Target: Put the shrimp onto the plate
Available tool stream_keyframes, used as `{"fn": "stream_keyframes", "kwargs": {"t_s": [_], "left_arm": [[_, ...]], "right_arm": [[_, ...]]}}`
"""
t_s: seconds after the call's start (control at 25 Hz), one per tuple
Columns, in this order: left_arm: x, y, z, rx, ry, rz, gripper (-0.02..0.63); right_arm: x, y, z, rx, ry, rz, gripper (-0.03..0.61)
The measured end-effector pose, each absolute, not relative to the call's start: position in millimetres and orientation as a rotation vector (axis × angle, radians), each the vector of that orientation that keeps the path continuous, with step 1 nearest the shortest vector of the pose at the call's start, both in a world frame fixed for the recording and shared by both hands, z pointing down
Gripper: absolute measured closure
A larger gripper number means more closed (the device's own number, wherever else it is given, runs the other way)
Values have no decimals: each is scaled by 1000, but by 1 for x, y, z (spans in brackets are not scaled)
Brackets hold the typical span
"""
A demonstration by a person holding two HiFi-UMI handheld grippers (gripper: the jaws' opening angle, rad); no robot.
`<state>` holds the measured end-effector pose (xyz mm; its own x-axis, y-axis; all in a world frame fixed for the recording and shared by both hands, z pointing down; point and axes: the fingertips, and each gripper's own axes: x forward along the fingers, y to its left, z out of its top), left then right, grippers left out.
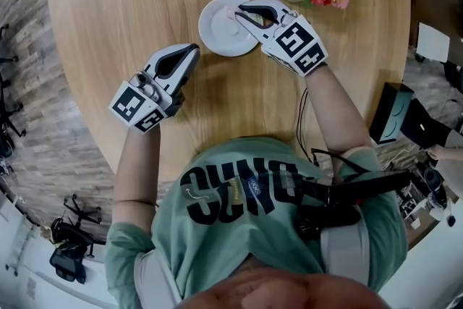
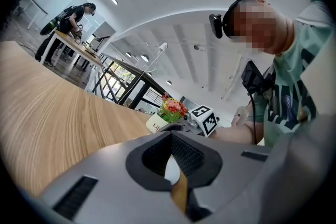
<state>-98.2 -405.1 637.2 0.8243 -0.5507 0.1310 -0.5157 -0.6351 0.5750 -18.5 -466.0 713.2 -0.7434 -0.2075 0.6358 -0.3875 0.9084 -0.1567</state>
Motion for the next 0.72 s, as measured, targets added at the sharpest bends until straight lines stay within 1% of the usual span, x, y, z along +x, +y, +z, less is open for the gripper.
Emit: {"fn": "stream_keyframes", "kwargs": {"t_s": [0.48,0.52,0.56,0.6,0.64,0.72], "left_arm": [[-89,-410,640,2404,-748,-86,618],[-89,-410,640,2404,-746,-87,618],[-89,-411,640,2404,-746,-88,618],[-90,-411,640,2404,-746,-89,618],[-90,-411,640,2404,-747,-88,618],[-91,-411,639,2406,-746,-88,617]], "right_arm": [[-21,-468,731,401,-2383,307,522],[-22,-467,729,399,-2388,312,515],[-23,-467,726,399,-2397,316,493],[-24,-468,723,405,-2408,316,445],[-24,-469,720,414,-2418,313,426],[-25,-470,715,430,-2431,307,423]]}}
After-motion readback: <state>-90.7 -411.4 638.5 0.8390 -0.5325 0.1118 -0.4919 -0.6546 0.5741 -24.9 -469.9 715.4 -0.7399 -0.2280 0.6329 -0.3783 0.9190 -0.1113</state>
